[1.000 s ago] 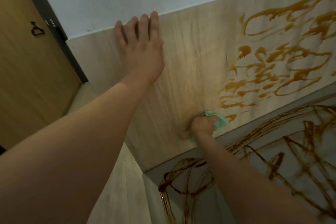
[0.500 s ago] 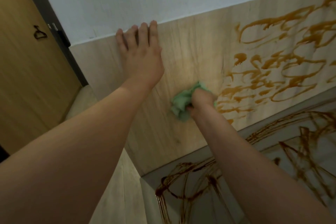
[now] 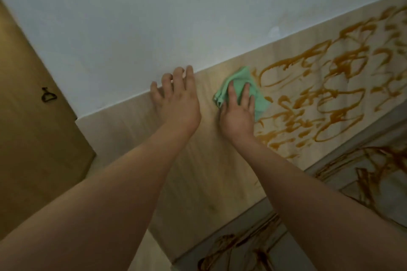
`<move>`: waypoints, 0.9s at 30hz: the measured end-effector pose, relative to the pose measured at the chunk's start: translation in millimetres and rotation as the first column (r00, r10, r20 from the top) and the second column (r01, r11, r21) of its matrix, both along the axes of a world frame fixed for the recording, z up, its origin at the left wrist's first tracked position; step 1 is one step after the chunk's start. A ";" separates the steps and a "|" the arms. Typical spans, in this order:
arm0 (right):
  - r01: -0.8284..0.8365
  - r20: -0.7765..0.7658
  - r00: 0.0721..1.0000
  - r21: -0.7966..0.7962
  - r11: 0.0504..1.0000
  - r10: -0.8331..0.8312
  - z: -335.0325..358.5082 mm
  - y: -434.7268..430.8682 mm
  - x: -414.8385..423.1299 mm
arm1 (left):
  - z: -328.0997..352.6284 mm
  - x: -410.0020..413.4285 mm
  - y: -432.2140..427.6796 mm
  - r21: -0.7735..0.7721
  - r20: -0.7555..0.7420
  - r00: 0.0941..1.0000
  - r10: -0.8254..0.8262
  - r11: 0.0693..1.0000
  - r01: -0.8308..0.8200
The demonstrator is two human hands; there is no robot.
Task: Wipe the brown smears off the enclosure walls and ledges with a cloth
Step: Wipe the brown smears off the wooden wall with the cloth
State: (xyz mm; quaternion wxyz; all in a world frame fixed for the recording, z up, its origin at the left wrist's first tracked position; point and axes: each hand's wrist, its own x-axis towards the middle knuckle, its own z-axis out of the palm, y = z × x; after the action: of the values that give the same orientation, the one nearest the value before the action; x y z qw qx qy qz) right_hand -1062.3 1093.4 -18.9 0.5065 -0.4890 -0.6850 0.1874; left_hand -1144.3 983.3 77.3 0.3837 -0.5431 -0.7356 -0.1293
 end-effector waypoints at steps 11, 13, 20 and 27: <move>0.013 0.006 1.000 -0.156 0.988 -0.012 38.6 103.0 94.0 | 18.5 52.1 81.3 -0.200 -0.072 0.996 0.054 0.978 -0.068; 0.022 -0.049 0.998 -0.224 0.974 -0.034 39.0 114.9 105.8 | 11.5 50.7 82.8 -0.178 -0.112 0.992 0.060 0.981 -0.080; -0.044 0.093 0.995 0.137 0.990 0.032 32.6 88.3 69.1 | 2.5 46.9 82.8 -0.123 -0.203 0.976 0.079 0.987 -0.106; -0.024 -0.294 0.949 -0.437 0.899 -0.118 -45.5 88.7 73.1 | 1.7 42.3 84.2 -0.126 -0.150 0.988 0.042 0.990 -0.062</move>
State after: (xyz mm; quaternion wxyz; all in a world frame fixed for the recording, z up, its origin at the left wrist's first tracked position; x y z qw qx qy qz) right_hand -989.2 1182.1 -64.4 0.4909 -0.5704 -0.5244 0.3984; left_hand -1102.0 1067.5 79.0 0.4039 -0.5557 -0.7260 -0.0305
